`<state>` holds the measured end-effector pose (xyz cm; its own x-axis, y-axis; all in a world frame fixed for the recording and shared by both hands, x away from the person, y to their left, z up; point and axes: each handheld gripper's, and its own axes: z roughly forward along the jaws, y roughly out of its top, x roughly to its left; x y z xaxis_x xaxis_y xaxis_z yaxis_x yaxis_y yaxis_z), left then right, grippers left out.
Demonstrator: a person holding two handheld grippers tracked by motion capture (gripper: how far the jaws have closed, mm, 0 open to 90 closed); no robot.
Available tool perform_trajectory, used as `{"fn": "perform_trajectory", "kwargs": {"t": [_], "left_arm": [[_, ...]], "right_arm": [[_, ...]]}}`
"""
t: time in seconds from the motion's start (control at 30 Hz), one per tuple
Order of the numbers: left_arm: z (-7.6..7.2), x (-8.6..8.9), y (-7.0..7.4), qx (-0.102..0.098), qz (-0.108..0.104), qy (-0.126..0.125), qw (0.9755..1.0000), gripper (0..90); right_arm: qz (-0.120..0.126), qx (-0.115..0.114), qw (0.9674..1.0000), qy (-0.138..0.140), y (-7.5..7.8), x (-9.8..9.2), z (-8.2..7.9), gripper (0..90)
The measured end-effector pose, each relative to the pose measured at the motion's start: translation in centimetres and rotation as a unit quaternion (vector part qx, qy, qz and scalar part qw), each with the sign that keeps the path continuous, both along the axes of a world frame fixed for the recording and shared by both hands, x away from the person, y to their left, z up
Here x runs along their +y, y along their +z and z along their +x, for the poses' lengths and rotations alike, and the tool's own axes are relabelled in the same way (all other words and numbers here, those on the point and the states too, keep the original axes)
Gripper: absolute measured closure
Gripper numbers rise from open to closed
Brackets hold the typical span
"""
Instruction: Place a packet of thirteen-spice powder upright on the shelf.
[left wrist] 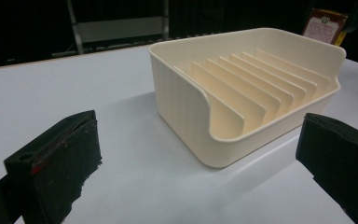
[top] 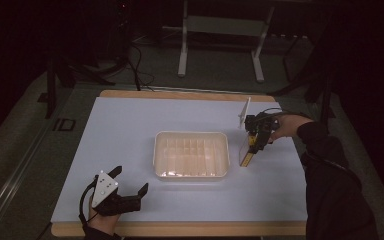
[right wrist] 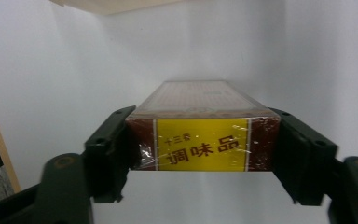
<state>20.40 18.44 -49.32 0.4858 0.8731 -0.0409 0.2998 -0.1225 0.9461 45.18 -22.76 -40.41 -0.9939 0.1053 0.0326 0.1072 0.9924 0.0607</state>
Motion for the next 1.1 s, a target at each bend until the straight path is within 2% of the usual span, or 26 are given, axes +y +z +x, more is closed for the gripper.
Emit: {"fn": "perform_trajectory", "kwargs": {"t": [0.27,0.57,0.77,1.0,1.1], "left_arm": [[0.0,0.0,0.0,0.0,0.0,0.001,1.0,0.0],[0.0,-0.1,0.0,0.0,0.005,0.002,1.0,0.0],[0.0,0.0,0.0,-0.003,0.003,0.004,1.0,0.0],[0.0,-0.1,0.0,-0.004,0.005,0.002,1.0,0.0],[0.0,-0.1,0.0,-0.005,0.004,0.002,1.0,0.0]], "right_arm": [[-0.012,-0.009,0.9999,0.007,0.3,0.0,-0.2,31.7],[-0.015,0.002,0.9997,0.02,1.4,-0.2,-1.0,31.8],[-0.018,0.003,0.9994,0.029,2.7,-0.1,-1.7,31.9],[-0.015,0.007,0.9996,0.022,4.3,0.2,-2.5,31.9],[-0.012,-0.001,0.9996,0.025,4.9,0.2,-3.0,31.9]]}}
